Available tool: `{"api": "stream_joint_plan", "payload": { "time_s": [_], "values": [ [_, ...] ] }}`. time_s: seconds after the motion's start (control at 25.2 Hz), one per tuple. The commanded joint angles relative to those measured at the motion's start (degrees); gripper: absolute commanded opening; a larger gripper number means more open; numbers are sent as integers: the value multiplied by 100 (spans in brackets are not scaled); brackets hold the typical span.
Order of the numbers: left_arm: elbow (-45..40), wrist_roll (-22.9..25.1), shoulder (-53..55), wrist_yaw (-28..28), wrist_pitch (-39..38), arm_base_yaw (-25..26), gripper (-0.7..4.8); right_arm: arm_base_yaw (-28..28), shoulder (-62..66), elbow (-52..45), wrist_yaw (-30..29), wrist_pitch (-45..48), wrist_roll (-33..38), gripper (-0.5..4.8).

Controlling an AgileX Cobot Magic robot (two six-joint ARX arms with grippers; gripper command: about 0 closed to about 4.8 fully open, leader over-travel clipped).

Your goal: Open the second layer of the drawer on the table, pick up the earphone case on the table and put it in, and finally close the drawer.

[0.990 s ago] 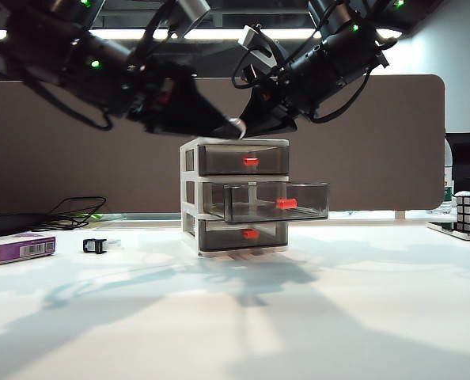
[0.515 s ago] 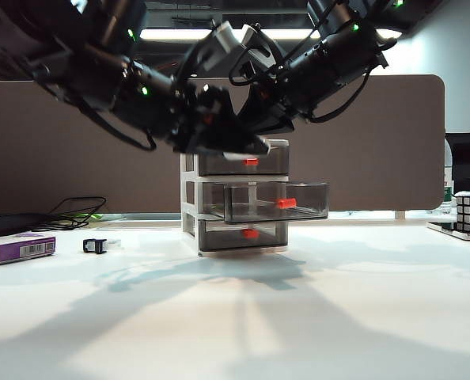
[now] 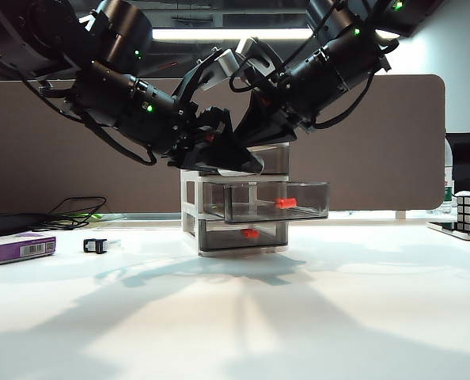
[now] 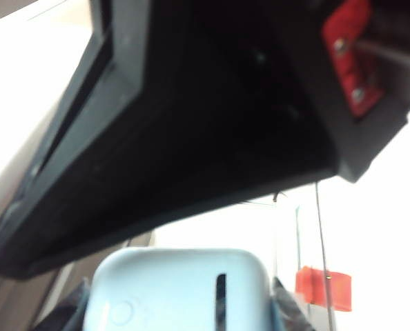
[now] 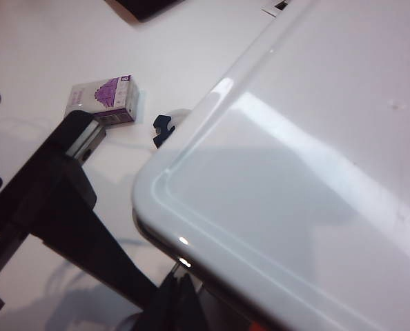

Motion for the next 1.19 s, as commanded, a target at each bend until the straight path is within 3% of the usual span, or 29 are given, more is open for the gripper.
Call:
{"api": "stream_joint_plan", "payload": {
  "time_s": [0.04,0.36,0.48,0.63,0.75,0.87,1.03,1.19],
  "values": [
    [20,-11,-17,24,70,-7,332,4,-24,31,-37,42,9,-4],
    [20,-35,-35,76,33,-7,405,4,-26,31,-37,55,9,-4],
    [20,-96,-358,70,-455,-7,404,4,-133,31,-50,-7,11,-4],
    [20,264,-938,55,-1016,-7,404,11,-457,31,-103,-11,48,-5],
    [20,479,-1552,4,-1034,2,402,11,-852,31,-101,-168,90,-5],
    [33,654,-1746,-350,-481,72,365,11,-1141,31,-101,-645,87,-5],
    [328,509,-1504,-291,-293,367,228,85,-1386,-57,-74,-1436,-77,-5],
    [839,195,-920,-9,-289,581,217,160,-1631,-483,39,-1493,-140,-5]
  ]
}}
